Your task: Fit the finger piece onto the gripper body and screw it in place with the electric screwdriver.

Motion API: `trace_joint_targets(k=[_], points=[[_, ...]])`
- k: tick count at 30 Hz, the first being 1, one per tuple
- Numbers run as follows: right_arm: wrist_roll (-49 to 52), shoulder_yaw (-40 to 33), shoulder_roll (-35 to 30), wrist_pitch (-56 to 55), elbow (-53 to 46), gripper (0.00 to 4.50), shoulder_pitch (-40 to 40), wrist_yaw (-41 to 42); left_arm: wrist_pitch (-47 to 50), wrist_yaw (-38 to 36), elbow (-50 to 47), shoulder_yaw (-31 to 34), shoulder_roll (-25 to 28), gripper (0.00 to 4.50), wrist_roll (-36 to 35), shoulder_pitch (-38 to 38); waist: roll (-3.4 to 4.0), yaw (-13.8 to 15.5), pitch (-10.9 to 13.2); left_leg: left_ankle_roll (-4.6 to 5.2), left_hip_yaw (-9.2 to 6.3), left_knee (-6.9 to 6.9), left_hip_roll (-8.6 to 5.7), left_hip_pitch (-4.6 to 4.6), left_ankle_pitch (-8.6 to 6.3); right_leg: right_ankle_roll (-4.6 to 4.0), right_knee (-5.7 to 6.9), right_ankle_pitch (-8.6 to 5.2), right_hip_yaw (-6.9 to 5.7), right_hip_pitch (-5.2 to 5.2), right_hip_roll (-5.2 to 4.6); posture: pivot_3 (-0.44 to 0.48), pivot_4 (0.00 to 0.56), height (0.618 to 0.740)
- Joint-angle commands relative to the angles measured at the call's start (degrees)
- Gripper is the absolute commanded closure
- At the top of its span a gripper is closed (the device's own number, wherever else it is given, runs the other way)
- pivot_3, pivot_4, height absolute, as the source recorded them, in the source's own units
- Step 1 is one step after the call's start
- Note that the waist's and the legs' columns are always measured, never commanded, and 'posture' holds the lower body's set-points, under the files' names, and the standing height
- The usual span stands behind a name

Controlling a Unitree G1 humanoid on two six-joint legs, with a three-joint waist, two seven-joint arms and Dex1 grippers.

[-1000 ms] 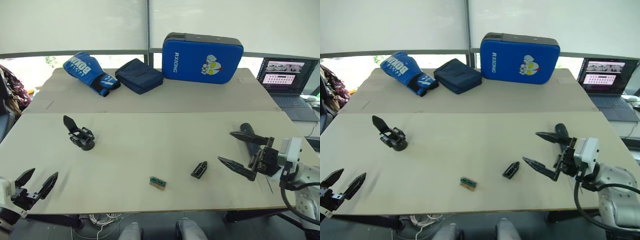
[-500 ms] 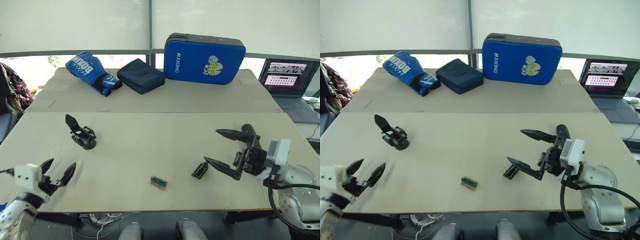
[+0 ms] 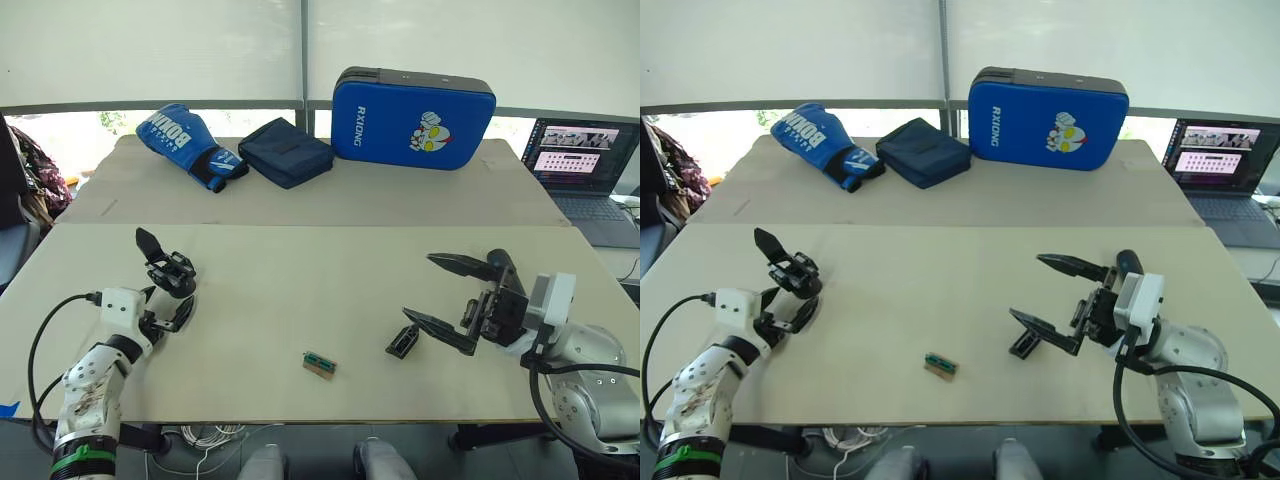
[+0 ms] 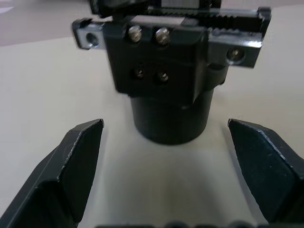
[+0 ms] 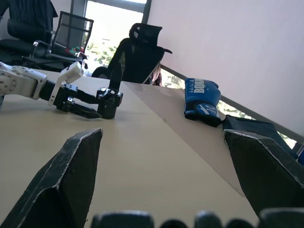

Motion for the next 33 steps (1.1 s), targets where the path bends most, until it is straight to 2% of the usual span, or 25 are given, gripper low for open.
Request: trace_joint_targets(k=[1,8,11,14,20,23,28,33], points=[[-0.1,-0.5,-0.7,-0.8,-2.3,0.00,-0.4,-0.5,-1.7,0.0,3.3,-1.9,-1.2,0.07,1.1,-2.4,0.04,0.1,0.0,0.00,0.00,0.00,-0.01,0.00,0.00,0.01,0.00,0.00,0.00,0.01,0.00,0.000,0.150,0.740],[-0.6,0.3,-0.4,-0.9,-2.3,0.00,-0.3,-0.7,-4.6,0.4,10.8,-3.3,-1.5,0.07,2.7,-7.5,0.13,0.6,-0.1,0.01,-0.05,0.03,-0.09,0.01,0.01,0.05,0.00,0.02,0.01,0.04,-0.03,0.000,0.150,0.740],[-0.8,0.6,-0.2,-1.0,-2.3,0.00,-0.2,-0.8,-5.0,-0.3,13.7,-4.0,-1.5,0.81,3.2,-8.3,0.28,0.7,-0.2,0.01,-0.06,0.03,-0.11,0.03,0.01,0.06,0.00,0.02,0.01,0.07,-0.03,0.000,0.150,0.740],[-0.8,0.5,-0.3,-1.0,-2.4,0.00,-0.3,-1.1,-5.8,-1.6,15.1,-3.9,-1.6,2.13,2.5,-8.5,0.40,0.6,-0.2,0.01,-0.06,0.02,-0.11,0.05,0.01,0.06,0.01,0.02,0.01,0.08,-0.02,0.000,0.150,0.740],[-0.3,-2.2,-1.9,-0.9,-3.3,0.00,1.4,-1.3,-8.4,-15.5,6.5,-3.3,-3.0,2.13,-6.8,-9.9,0.36,0.9,-0.2,0.01,-0.08,0.03,-0.16,-0.06,0.01,0.10,-0.03,0.02,0.00,0.02,-0.07,0.000,0.150,0.740],[0.5,-4.6,-3.5,-0.5,-4.3,0.00,4.2,-1.2,-8.4,-21.9,3.4,-7.4,-3.4,2.13,-6.5,-12.0,0.10,0.9,-0.1,0.01,-0.16,0.10,-0.30,-0.22,0.01,0.21,-0.09,0.06,0.00,-0.04,-0.16,0.000,0.150,0.740],[2.2,-11.4,-5.4,-0.1,-7.6,0.00,15.5,-0.1,-10.1,-35.2,2.7,-19.9,-5.5,2.13,-2.3,-18.4,0.01,1.0,0.0,0.01,-0.29,0.18,-0.41,-0.44,0.01,0.29,-0.21,0.08,-0.05,-0.06,-0.21,0.000,0.150,0.740],[2.6,-15.4,-3.7,0.1,-11.2,0.00,24.6,-1.3,-12.3,-38.8,8.6,-25.2,-9.3,2.13,0.8,-23.2,0.01,-0.6,0.0,0.05,-0.24,0.12,-0.41,-0.32,-0.01,0.34,-0.19,0.05,0.08,-0.02,-0.15,0.000,0.150,0.740]])
